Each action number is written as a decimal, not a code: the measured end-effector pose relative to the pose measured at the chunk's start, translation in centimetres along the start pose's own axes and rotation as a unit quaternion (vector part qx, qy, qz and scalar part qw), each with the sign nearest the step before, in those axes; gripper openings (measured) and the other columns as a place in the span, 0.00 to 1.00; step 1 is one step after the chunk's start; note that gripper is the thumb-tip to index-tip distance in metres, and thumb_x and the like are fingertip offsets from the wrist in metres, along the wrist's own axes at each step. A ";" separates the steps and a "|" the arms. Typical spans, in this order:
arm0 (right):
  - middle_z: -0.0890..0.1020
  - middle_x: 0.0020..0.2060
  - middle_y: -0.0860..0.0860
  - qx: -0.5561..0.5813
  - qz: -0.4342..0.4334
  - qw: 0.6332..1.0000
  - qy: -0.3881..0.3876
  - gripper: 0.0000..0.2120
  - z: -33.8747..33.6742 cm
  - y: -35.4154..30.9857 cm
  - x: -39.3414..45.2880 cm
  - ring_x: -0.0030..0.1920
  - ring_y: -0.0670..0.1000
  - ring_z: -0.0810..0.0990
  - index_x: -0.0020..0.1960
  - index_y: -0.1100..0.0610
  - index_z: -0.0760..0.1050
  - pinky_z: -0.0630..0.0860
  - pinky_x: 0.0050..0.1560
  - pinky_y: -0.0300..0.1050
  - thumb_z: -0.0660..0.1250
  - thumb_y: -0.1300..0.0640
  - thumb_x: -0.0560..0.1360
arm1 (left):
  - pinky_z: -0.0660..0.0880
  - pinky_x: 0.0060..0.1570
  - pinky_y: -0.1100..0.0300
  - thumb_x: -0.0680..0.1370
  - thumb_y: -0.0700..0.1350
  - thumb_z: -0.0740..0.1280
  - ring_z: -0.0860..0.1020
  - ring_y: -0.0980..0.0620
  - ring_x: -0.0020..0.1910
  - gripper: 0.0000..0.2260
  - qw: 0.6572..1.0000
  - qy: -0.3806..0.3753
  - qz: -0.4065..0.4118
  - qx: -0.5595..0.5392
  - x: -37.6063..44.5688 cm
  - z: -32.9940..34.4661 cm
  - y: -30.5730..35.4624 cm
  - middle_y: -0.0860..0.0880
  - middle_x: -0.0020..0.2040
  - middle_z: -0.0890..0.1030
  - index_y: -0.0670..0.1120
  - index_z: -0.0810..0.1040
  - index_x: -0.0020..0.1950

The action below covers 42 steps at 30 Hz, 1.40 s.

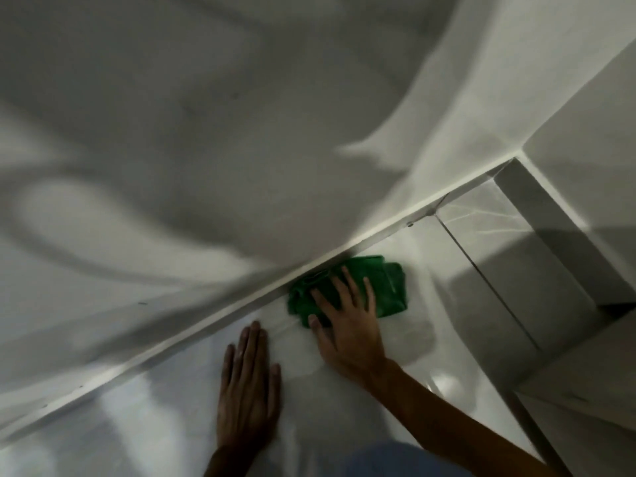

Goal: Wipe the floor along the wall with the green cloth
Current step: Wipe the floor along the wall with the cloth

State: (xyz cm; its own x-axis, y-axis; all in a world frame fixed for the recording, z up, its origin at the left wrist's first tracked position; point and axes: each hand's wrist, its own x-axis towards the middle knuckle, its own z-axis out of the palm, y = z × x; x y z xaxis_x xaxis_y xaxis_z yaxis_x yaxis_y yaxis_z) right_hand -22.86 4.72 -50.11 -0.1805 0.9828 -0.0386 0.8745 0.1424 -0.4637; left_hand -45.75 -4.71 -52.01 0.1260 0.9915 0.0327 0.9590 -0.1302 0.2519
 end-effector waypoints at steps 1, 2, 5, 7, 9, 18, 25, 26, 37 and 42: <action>0.74 0.81 0.57 -0.005 -0.038 0.999 -0.009 0.24 0.4 -0.3 -0.2 0.86 0.62 0.64 0.78 0.45 0.76 0.53 0.87 0.72 0.62 0.40 0.85 | 0.55 0.89 0.43 0.87 0.51 0.57 0.59 0.45 0.89 0.30 1.000 0.000 -0.003 -0.004 -0.1 0.0 0.0 0.42 0.90 0.61 0.38 0.62 0.87; 0.74 0.81 0.57 -0.006 -0.073 0.997 -0.019 0.24 0.5 -0.3 -0.2 0.86 0.62 0.64 0.80 0.44 0.75 0.53 0.87 0.71 0.62 0.40 0.86 | 0.54 0.89 0.44 0.87 0.51 0.57 0.59 0.45 0.89 0.31 1.000 0.003 -0.004 -0.006 0.0 -0.1 0.0 0.42 0.90 0.61 0.38 0.61 0.87; 0.67 0.86 0.53 -0.031 -0.140 0.988 -0.048 0.25 -0.4 1.9 0.0 0.89 0.59 0.57 0.85 0.41 0.67 0.51 0.88 0.70 0.56 0.40 0.89 | 0.51 0.89 0.47 0.87 0.52 0.56 0.59 0.45 0.89 0.31 1.000 0.003 -0.003 -0.003 0.0 -0.3 0.0 0.42 0.90 0.61 0.38 0.60 0.88; 0.57 0.90 0.51 -0.055 -0.093 0.992 -0.067 0.28 -1.2 3.8 -0.6 0.90 0.59 0.47 0.88 0.38 0.58 0.46 0.87 0.73 0.49 0.36 0.89 | 0.51 0.89 0.48 0.87 0.52 0.56 0.59 0.45 0.89 0.31 1.000 0.000 -0.006 -0.001 -0.1 -0.4 0.1 0.41 0.90 0.60 0.38 0.60 0.88; 0.45 0.91 0.52 -0.067 0.013 0.996 -0.052 0.31 -1.7 4.5 -1.5 0.90 0.60 0.37 0.88 0.36 0.52 0.35 0.86 0.74 0.44 0.31 0.87 | 0.50 0.90 0.48 0.87 0.53 0.56 0.59 0.45 0.89 0.31 1.000 -0.005 -0.008 -0.003 -0.1 -0.3 0.1 0.42 0.90 0.60 0.39 0.60 0.88; 0.61 0.88 0.61 -0.037 -0.001 0.999 0.002 0.30 2.3 -3.3 -1.9 0.89 0.67 0.54 0.85 0.49 0.68 0.50 0.85 0.77 0.62 0.40 0.85 | 0.54 0.89 0.45 0.87 0.52 0.57 0.59 0.47 0.90 0.32 1.000 -0.016 -0.017 -0.017 0.0 -0.4 0.0 0.44 0.90 0.60 0.41 0.57 0.89; 0.56 0.90 0.56 -0.089 0.075 0.993 -0.024 0.33 -2.9 5.5 0.1 0.89 0.65 0.49 0.87 0.40 0.62 0.45 0.86 0.76 0.43 0.30 0.86 | 0.52 0.89 0.48 0.88 0.52 0.56 0.60 0.46 0.89 0.31 0.999 -0.010 -0.019 -0.028 -0.2 -0.6 0.0 0.43 0.90 0.60 0.40 0.58 0.89; 0.57 0.89 0.58 -0.088 0.115 0.989 0.002 0.33 -3.3 6.1 0.5 0.89 0.66 0.51 0.86 0.42 0.64 0.45 0.86 0.76 0.45 0.31 0.86 | 0.52 0.89 0.47 0.88 0.52 0.56 0.60 0.46 0.89 0.31 0.999 -0.008 -0.018 -0.029 -0.2 -0.5 0.0 0.43 0.90 0.60 0.40 0.58 0.89; 0.68 0.85 0.60 -0.046 0.011 0.998 0.030 0.30 1.3 -2.0 -1.3 0.88 0.67 0.59 0.82 0.51 0.73 0.52 0.85 0.76 0.62 0.38 0.84 | 0.59 0.87 0.41 0.87 0.51 0.58 0.60 0.44 0.89 0.31 1.000 -0.001 -0.016 -0.026 -0.1 -0.4 0.1 0.41 0.89 0.61 0.39 0.59 0.88; 0.62 0.88 0.55 -0.089 0.037 0.995 0.001 0.29 -2.9 3.7 0.3 0.89 0.62 0.56 0.83 0.41 0.69 0.47 0.88 0.71 0.51 0.35 0.86 | 0.54 0.89 0.45 0.87 0.52 0.57 0.61 0.44 0.89 0.31 1.000 0.001 -0.012 -0.022 -0.2 -0.6 0.2 0.41 0.89 0.61 0.38 0.60 0.88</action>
State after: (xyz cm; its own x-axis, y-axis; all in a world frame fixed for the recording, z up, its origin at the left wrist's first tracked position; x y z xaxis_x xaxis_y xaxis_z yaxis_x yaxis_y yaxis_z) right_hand -18.35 5.89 -49.28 -0.1128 0.9915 -0.0647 0.9512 0.0889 -0.2956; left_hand -45.77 -4.93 -51.41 0.1021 0.9944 0.0280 0.9498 -0.1058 0.2944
